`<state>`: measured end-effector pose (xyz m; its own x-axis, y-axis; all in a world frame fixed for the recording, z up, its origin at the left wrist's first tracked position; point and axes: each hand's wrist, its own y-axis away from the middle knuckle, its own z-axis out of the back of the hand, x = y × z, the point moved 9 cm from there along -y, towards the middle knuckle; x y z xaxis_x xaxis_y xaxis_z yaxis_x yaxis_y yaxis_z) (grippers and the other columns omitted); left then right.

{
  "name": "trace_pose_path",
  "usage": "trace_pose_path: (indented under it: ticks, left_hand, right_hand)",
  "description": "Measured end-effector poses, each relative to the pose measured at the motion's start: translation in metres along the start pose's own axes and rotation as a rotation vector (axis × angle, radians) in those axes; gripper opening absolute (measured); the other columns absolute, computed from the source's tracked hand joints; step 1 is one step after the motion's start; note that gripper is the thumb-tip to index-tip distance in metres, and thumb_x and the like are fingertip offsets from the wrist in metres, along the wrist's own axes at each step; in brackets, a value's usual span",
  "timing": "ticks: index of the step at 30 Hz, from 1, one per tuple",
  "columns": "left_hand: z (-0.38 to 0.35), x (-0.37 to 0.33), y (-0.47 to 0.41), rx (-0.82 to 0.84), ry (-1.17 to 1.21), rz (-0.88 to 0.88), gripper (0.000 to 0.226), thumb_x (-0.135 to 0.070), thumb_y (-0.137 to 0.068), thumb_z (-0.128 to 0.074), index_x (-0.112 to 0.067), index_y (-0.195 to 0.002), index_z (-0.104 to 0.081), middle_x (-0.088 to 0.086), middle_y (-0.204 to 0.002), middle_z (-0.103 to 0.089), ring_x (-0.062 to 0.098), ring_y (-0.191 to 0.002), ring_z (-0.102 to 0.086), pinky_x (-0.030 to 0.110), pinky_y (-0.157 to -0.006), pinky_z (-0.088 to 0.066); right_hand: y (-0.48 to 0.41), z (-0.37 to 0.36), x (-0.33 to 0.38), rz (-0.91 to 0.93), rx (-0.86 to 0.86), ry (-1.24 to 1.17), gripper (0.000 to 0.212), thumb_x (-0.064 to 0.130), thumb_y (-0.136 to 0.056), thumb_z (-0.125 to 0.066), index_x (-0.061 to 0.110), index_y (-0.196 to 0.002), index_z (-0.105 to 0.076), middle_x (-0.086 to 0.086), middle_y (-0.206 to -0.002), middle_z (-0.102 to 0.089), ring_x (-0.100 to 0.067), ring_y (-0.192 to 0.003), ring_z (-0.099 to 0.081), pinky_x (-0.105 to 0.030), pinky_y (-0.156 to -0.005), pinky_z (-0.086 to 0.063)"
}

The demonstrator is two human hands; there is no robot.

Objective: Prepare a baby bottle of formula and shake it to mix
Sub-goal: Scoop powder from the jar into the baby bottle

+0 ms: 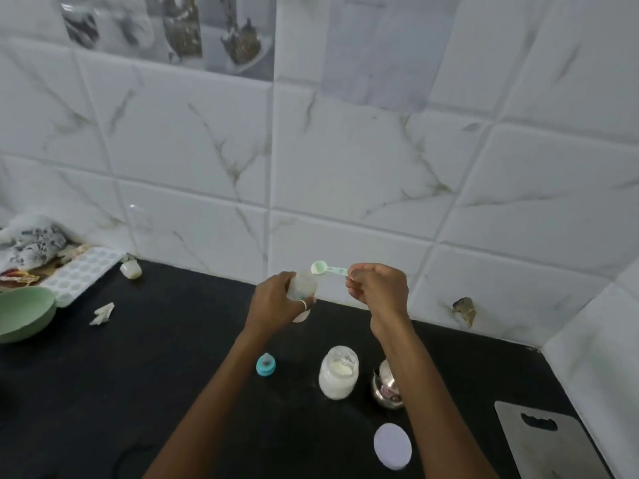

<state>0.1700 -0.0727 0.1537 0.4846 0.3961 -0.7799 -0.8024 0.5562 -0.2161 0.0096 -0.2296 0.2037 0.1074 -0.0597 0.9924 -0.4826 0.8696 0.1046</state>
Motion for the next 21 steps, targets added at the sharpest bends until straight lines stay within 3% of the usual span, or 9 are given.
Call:
trace_pose_path:
  ticks: [5, 9, 16, 18, 21]
  left_hand:
    - [0.012, -0.025, 0.005, -0.001, 0.007, -0.047, 0.061, -0.046, -0.071, -0.085, -0.019, -0.122, -0.065, -0.003, -0.109, -0.072, 0.016, -0.096, -0.066, 0.037, -0.086, -0.057]
    - [0.020, -0.033, 0.009, -0.027, 0.005, -0.056, 0.059, -0.046, -0.072, -0.085, -0.018, -0.120, -0.067, -0.002, -0.108, -0.072, 0.018, -0.095, -0.067, 0.039, -0.087, -0.057]
    - [0.025, -0.043, 0.009, -0.052, -0.010, -0.053, 0.058, -0.048, -0.073, -0.084, -0.018, -0.120, -0.067, -0.002, -0.109, -0.073, 0.017, -0.094, -0.067, 0.038, -0.086, -0.058]
    - [0.025, -0.046, 0.009, -0.052, -0.008, -0.052, 0.060, -0.047, -0.073, -0.083, -0.018, -0.123, -0.065, -0.002, -0.112, -0.072, 0.017, -0.096, -0.067, 0.035, -0.086, -0.057]
    - [0.025, -0.047, 0.009, -0.055, -0.002, -0.058, 0.059, -0.047, -0.073, -0.083, -0.019, -0.122, -0.066, -0.002, -0.110, -0.072, 0.015, -0.094, -0.067, 0.031, -0.084, -0.056]
  right_hand:
    - [0.005, 0.005, 0.029, 0.055, 0.005, 0.004, 0.016, 0.002, -0.088, -0.070, 0.010, -0.078, -0.078, -0.006, -0.071, -0.077, -0.021, -0.070, -0.076, -0.022, -0.063, -0.061]
    - [0.010, 0.006, 0.046, 0.174, 0.030, 0.092, 0.015, 0.003, -0.089, -0.070, 0.013, -0.084, -0.079, -0.002, -0.075, -0.077, -0.020, -0.073, -0.077, -0.026, -0.071, -0.064]
    - [0.028, 0.001, 0.070, 0.550, 0.039, 0.324, 0.011, 0.011, -0.092, -0.071, 0.018, -0.095, -0.078, 0.009, -0.077, -0.075, -0.004, -0.070, -0.072, -0.021, -0.076, -0.059]
    - [0.036, -0.002, 0.074, 0.670, 0.027, 0.377, 0.011, 0.011, -0.093, -0.071, 0.014, -0.101, -0.079, 0.008, -0.084, -0.076, -0.004, -0.075, -0.071, -0.016, -0.076, -0.056]
    - [0.050, -0.007, 0.079, 0.872, 0.017, 0.425, 0.013, 0.008, -0.093, -0.071, 0.010, -0.104, -0.079, 0.002, -0.092, -0.079, -0.008, -0.083, -0.072, -0.019, -0.079, -0.057]
